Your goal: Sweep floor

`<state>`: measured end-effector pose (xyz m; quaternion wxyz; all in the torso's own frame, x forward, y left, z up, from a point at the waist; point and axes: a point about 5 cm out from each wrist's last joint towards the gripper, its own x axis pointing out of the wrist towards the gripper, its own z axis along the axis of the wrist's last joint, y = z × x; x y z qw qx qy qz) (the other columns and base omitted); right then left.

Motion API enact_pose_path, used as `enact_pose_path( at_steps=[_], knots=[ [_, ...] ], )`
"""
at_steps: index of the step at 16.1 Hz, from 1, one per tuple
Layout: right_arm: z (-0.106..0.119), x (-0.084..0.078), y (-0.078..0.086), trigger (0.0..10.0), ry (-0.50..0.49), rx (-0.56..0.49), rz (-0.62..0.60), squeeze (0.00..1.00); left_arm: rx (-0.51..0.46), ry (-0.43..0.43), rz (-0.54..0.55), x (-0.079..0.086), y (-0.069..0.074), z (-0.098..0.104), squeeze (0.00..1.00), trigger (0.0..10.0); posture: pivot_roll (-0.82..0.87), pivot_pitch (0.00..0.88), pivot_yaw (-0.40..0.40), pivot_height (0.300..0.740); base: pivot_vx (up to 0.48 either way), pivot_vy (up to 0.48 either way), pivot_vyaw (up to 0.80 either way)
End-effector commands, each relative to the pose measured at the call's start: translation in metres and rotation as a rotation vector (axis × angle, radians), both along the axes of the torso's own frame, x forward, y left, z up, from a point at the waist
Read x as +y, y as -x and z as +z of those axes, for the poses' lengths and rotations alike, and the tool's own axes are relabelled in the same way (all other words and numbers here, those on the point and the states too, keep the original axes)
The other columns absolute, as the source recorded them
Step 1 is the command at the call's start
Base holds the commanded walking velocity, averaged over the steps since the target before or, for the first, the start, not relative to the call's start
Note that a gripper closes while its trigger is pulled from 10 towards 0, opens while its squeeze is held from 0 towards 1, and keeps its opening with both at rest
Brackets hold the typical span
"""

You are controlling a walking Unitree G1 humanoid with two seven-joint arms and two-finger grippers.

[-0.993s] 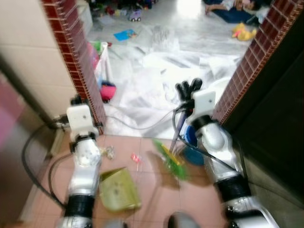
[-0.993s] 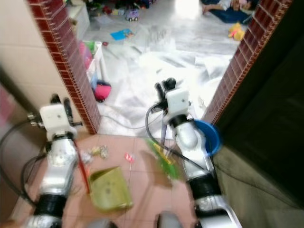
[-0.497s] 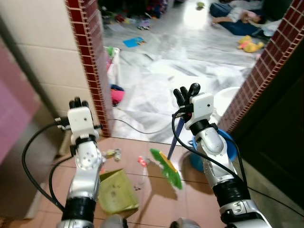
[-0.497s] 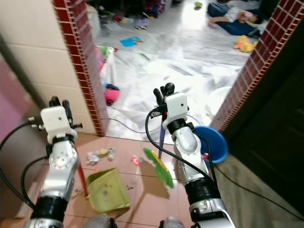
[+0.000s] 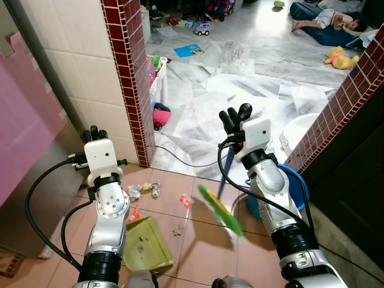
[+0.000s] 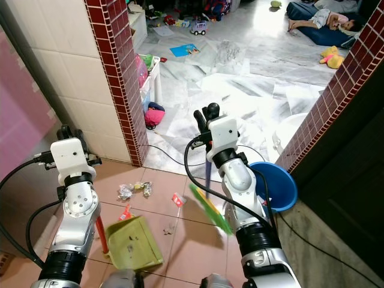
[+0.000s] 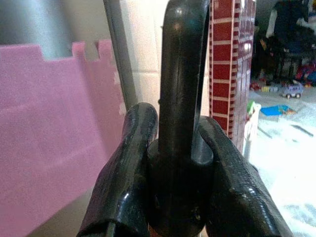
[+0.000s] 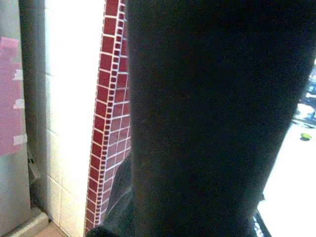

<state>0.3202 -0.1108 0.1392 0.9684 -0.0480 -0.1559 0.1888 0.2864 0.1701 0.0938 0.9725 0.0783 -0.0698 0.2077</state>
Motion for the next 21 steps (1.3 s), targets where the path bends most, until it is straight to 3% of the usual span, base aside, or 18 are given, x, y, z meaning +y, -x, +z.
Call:
enact_pose_path(
  at_steps=[1, 5, 8, 13, 16, 18, 19, 21],
  knots=[
    [0.02, 0.0, -0.001, 10.0, -0.022, -0.108, 0.005, 0.0, -0.028, -0.02, -0.015, -0.004, -0.002, 0.001, 0.0, 10.0, 0.04, 0.0, -0.033, 0.74, 0.0, 0.0, 0.0],
    [0.02, -0.004, 0.001, 10.0, -0.039, -0.122, -0.028, 0.0, 0.015, -0.021, -0.035, -0.014, -0.007, -0.017, 0.0, 10.0, 0.01, 0.003, -0.049, 0.74, 0.0, 0.0, 0.0],
    [0.012, -0.005, -0.002, 10.0, -0.041, -0.096, -0.052, 0.0, 0.024, 0.044, -0.028, -0.024, -0.009, -0.026, 0.0, 10.0, -0.01, 0.0, -0.062, 0.74, 0.0, 0.0, 0.0],
    [0.004, 0.021, -0.009, 10.0, 0.004, -0.076, 0.021, 0.0, 0.06, 0.066, -0.07, -0.04, -0.015, -0.036, 0.0, 10.0, 0.0, 0.0, -0.064, 0.74, 0.0, 0.0, 0.0],
    [-0.006, 0.031, -0.017, 10.0, 0.05, -0.02, 0.0, 0.0, 0.057, 0.091, -0.092, -0.043, -0.014, -0.039, 0.0, 10.0, 0.01, 0.0, -0.06, 0.74, 0.0, 0.0, 0.0],
    [-0.007, 0.034, -0.017, 10.0, 0.046, -0.017, -0.003, 0.0, 0.058, 0.104, -0.099, -0.044, -0.014, -0.04, 0.0, 10.0, 0.03, 0.0, -0.065, 0.74, 0.0, 0.0, 0.0],
    [-0.004, 0.042, -0.021, 10.0, 0.022, -0.028, -0.002, 0.0, 0.073, 0.167, -0.127, -0.047, -0.014, -0.043, 0.0, 10.0, 0.06, 0.0, -0.063, 0.74, 0.0, 0.0, 0.0],
    [-0.005, 0.053, -0.019, 10.0, -0.014, -0.012, 0.034, 0.0, 0.083, 0.192, -0.127, -0.046, -0.013, -0.046, 0.0, 10.0, 0.06, 0.0, -0.06, 0.74, 0.0, 0.0, 0.0]
  ],
)
